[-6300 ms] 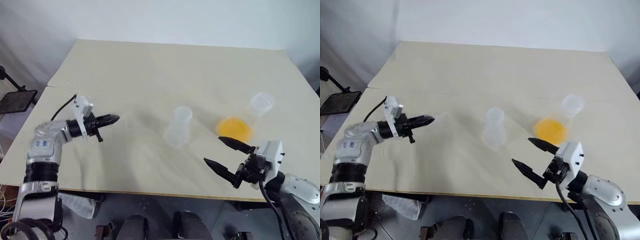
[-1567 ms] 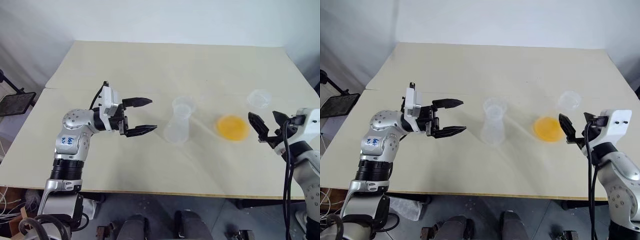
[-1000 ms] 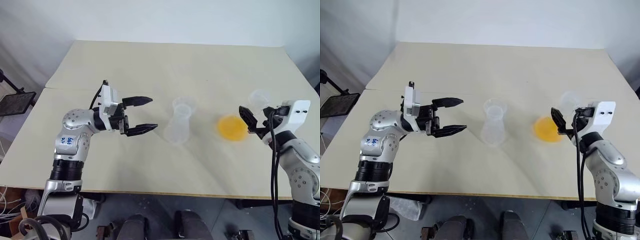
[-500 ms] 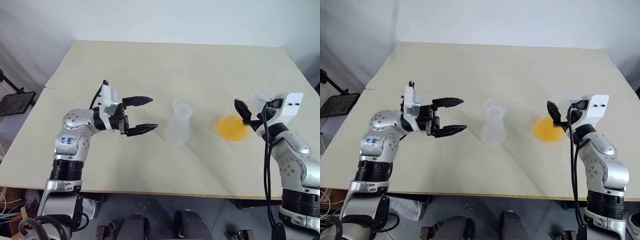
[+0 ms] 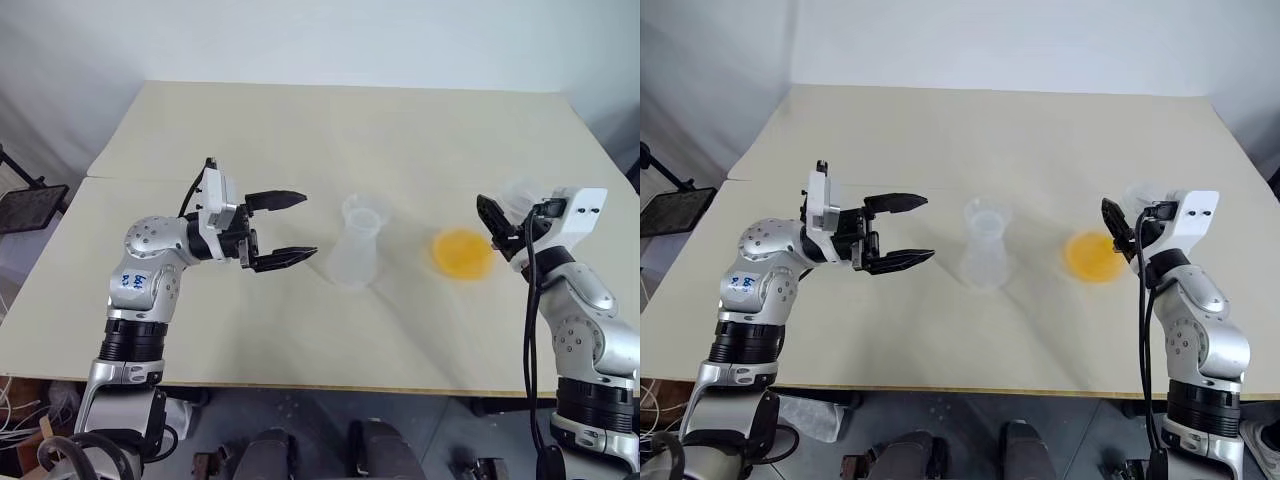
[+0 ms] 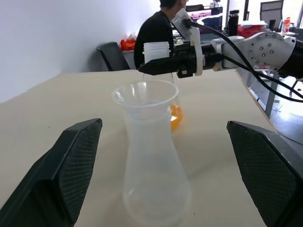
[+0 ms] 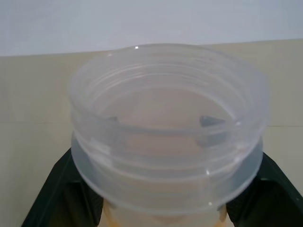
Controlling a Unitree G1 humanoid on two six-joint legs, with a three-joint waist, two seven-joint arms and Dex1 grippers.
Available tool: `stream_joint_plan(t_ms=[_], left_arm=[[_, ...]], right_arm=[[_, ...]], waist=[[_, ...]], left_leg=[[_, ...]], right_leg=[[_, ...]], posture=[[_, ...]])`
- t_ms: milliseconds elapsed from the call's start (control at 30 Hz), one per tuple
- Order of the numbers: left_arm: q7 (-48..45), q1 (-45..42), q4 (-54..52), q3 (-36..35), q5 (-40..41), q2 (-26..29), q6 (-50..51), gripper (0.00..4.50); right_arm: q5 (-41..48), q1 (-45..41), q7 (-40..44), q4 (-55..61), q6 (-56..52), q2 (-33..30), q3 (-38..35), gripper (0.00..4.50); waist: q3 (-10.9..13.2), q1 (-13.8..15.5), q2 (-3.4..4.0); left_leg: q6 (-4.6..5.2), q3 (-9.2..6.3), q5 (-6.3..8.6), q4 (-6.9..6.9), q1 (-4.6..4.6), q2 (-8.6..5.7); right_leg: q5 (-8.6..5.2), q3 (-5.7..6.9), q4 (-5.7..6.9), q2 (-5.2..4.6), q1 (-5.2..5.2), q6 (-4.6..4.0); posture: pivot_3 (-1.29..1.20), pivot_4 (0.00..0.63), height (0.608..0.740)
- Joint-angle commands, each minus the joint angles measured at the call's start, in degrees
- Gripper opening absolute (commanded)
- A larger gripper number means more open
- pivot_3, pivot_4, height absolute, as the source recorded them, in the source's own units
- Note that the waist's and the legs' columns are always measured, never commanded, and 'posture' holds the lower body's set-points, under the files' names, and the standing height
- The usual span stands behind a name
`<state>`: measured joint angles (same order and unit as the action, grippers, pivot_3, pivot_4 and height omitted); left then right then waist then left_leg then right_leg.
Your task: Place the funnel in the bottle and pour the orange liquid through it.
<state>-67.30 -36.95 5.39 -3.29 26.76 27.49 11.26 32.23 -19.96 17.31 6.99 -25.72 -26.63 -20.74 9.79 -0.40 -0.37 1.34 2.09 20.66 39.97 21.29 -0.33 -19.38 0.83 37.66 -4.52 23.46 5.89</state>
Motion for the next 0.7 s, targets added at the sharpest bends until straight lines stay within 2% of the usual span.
stream_joint_plan(t_ms=[33,167,333,367,700], left_arm=[[0.07,-0.11,-1.56,-0.59,1.15,0.52,-0.22,4.50],[0.08,-0.27,-1.33,-0.55,1.09,0.43,-0.29,4.50],[0.11,-0.27,-1.25,-0.55,1.07,0.40,-0.31,4.50],[0.12,-0.26,-1.25,-0.55,1.07,0.40,-0.31,4.50],[0.30,-0.04,-1.25,-0.58,1.06,0.34,-0.30,4.50]], right_arm=[[2.36,0.29,2.78,3.35,0.86,0.41,-0.54,2.64],[3.00,0.43,3.32,3.41,-0.30,0.51,-0.39,2.64],[1.18,0.77,3.56,3.99,0.00,0.05,0.68,4.35],[1.24,0.79,3.58,4.05,-0.04,0.07,0.62,4.49],[2.00,-0.17,3.30,3.91,-0.29,0.19,-0.02,4.49]], waist=[[0.00,-0.06,0.01],[0.01,-0.02,0.01],[0.01,0.01,0.01],[0.01,0.01,0.01],[0.01,0.12,0.01]], left_leg=[[0.00,0.00,0.00,-0.01,0.00,0.00],[0.00,0.00,0.00,-0.01,0.00,0.00],[0.00,0.00,0.00,-0.01,0.00,0.00],[0.00,0.00,0.00,-0.01,0.01,0.00],[0.00,0.00,0.00,-0.01,0.01,0.00]], right_leg=[[0.00,0.00,0.00,0.00,0.01,0.00],[0.00,0.00,-0.01,0.00,0.01,0.00],[0.00,0.00,-0.02,-0.01,0.01,0.00],[0.00,0.00,-0.02,-0.01,0.00,0.00],[0.00,0.00,-0.06,-0.02,0.00,0.00]], posture=[[0.00,0.150,0.740],[0.00,0.150,0.740],[0.00,0.150,0.740],[0.00,0.150,0.740],[0.00,0.150,0.740]])
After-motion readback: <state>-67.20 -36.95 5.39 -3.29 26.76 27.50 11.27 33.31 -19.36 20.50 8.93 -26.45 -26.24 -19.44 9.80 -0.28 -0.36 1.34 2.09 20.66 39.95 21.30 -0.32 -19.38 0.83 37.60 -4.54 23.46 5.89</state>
